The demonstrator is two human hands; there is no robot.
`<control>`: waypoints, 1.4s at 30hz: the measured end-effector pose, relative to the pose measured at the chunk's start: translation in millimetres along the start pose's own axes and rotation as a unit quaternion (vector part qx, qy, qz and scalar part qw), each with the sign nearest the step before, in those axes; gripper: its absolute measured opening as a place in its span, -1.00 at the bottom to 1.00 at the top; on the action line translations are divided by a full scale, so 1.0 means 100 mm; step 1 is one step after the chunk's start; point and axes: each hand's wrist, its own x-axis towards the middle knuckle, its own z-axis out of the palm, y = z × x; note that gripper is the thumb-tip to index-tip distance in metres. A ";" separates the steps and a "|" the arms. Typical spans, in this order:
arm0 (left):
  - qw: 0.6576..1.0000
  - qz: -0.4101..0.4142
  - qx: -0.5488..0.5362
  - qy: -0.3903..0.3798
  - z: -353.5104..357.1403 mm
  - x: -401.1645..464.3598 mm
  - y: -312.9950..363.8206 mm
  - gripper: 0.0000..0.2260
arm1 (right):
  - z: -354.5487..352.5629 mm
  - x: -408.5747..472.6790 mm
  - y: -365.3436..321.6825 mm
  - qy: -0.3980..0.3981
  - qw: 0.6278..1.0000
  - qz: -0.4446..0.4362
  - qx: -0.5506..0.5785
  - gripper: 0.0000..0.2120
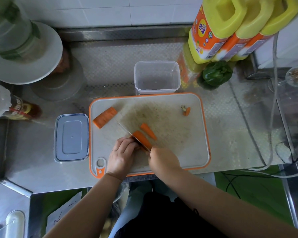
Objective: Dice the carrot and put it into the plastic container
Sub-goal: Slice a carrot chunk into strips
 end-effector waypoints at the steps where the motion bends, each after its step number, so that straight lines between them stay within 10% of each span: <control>1: 1.000 0.000 0.001 0.000 0.00 0.00 0.00 -0.90 | 0.00 0.02 0.01 0.000 1.000 -0.007 0.001 -0.82; 16: 1.000 0.000 0.018 0.009 -0.01 0.01 0.03 -0.85 | 0.09 -0.17 0.03 0.073 0.994 -0.076 0.010 -0.55; 27: 1.000 0.005 0.021 0.013 -0.02 0.01 0.04 -0.86 | 0.06 -0.16 0.13 0.040 0.996 -0.066 0.036 -0.88; 38: 0.995 0.067 0.061 0.042 -0.45 0.30 0.30 -0.92 | 0.10 -0.18 0.11 0.018 0.998 -0.054 0.038 -0.62; 42: 0.970 0.092 0.194 -0.114 -0.65 0.83 0.43 -0.63 | 0.11 -0.19 0.11 0.012 0.999 -0.024 0.036 -0.70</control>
